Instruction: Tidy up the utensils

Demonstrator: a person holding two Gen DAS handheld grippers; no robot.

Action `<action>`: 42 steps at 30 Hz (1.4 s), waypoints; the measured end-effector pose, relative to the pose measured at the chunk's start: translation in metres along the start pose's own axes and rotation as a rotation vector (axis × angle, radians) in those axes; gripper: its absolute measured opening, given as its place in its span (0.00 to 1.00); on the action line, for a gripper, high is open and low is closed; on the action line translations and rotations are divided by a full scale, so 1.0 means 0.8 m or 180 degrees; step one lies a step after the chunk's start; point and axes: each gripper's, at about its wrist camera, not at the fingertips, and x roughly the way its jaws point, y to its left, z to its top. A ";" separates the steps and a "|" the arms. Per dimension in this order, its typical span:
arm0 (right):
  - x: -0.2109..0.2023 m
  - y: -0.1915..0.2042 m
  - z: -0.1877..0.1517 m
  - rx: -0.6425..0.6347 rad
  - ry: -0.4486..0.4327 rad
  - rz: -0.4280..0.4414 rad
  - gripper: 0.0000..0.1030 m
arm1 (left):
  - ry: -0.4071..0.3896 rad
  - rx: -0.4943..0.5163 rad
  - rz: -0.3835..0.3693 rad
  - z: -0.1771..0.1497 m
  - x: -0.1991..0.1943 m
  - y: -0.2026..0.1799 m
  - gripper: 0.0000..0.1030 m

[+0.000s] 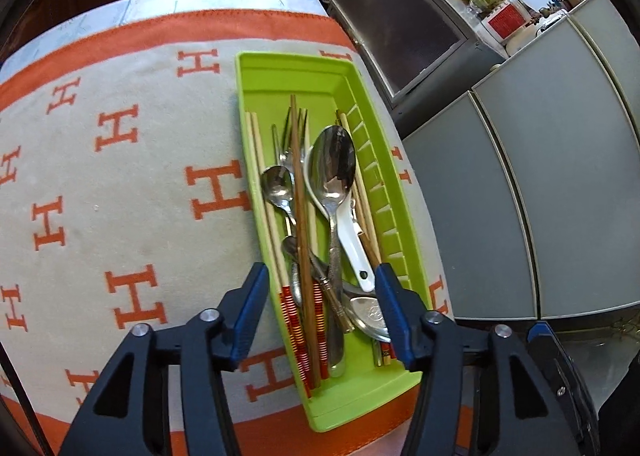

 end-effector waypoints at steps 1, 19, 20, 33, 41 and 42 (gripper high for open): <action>0.000 0.002 -0.001 -0.0018 0.0007 0.0010 0.27 | -0.0050 0.0006 0.0028 -0.002 -0.006 0.003 0.61; 0.037 0.078 -0.030 -0.0547 0.0199 0.0103 0.34 | -0.0638 0.0012 0.0936 -0.080 -0.123 0.115 0.93; 0.038 0.084 -0.033 -0.0579 0.0209 0.0121 0.34 | -0.0652 -0.0022 0.0966 -0.085 -0.128 0.122 0.94; 0.028 0.150 -0.069 -0.0996 0.0287 0.0305 0.39 | -0.0870 -0.0316 0.1345 -0.136 -0.175 0.165 0.96; -0.002 0.178 -0.075 -0.1224 0.0182 0.0355 0.44 | -0.1130 -0.0410 0.1422 -0.153 -0.216 0.172 0.99; -0.007 0.183 -0.076 -0.1270 0.0155 0.0353 0.46 | -0.1152 -0.0418 0.1425 -0.154 -0.220 0.171 0.99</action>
